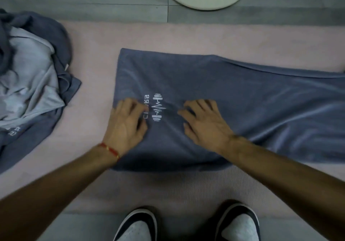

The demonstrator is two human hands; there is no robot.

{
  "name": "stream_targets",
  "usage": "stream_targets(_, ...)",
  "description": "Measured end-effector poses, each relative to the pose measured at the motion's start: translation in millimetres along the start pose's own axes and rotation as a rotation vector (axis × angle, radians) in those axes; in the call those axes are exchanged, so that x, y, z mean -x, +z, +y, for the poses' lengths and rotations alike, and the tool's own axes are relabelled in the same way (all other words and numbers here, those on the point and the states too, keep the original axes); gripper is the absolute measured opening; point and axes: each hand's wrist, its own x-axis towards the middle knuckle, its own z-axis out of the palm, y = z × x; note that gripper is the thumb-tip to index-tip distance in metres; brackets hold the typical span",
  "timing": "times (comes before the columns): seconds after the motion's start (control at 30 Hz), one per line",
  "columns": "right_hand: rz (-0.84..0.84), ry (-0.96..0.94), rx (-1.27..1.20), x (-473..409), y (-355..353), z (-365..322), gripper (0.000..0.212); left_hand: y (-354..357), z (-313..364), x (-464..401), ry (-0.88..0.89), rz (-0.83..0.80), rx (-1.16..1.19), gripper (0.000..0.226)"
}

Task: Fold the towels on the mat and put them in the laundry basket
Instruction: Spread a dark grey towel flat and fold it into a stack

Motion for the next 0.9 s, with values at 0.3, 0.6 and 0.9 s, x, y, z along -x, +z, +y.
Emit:
stream_targets(0.3,-0.227,-0.236,0.000,84.3,-3.2,-34.6,0.034,1.4,-5.3,119.5,0.375,-0.277,-0.153,0.045)
stream_targets(0.6,-0.250,-0.009,-0.205,81.1,-21.4,-48.7,0.037,-29.5,-5.5,88.8,0.413,-0.451,-0.177,0.045)
stream_targets(0.9,0.064,0.540,-0.269,139.0,-39.2,20.0,0.040,-35.1,85.8,-3.3,0.533,-0.627,-0.284,0.049)
